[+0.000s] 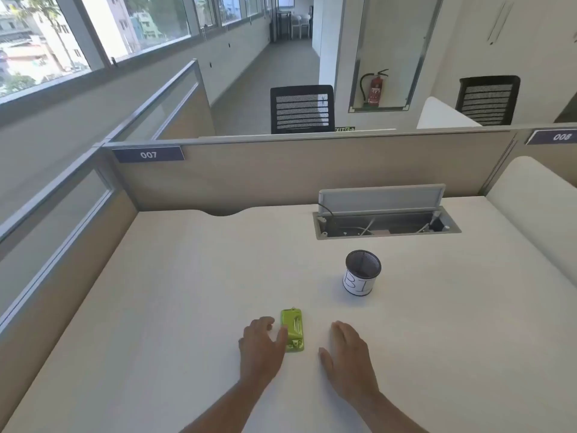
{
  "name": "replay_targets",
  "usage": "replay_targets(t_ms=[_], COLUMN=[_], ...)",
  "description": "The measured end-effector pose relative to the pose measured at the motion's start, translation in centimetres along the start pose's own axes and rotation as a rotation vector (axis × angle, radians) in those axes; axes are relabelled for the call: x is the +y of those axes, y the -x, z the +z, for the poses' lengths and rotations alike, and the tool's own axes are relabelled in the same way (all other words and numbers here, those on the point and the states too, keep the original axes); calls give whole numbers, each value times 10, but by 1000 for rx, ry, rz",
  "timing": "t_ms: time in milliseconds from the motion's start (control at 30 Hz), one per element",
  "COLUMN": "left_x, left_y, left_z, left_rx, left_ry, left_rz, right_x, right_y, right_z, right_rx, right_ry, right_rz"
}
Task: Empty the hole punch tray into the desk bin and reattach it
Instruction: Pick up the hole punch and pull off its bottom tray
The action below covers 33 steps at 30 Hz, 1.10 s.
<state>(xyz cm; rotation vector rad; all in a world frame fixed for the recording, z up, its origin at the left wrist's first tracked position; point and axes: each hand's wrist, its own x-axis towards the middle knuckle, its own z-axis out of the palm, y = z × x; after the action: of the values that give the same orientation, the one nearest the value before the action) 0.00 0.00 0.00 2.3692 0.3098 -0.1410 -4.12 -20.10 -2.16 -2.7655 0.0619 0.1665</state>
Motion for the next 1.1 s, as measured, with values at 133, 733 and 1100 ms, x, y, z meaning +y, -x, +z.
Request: replay_targets(t_ms=[133, 733, 1100], left_x=[19, 36, 74], left_y=[-8, -14, 42], left_z=[0, -8, -41], left_rx=[-51, -201, -238], left_ry=[301, 631, 781], left_rz=[-149, -314, -172], right_x=[1, -5, -47], right_y=[0, -5, -9], right_z=[-4, -7, -62], right_rx=[5, 70, -292], right_ry=[-22, -349, -1766], right_rz=[1, 133, 444])
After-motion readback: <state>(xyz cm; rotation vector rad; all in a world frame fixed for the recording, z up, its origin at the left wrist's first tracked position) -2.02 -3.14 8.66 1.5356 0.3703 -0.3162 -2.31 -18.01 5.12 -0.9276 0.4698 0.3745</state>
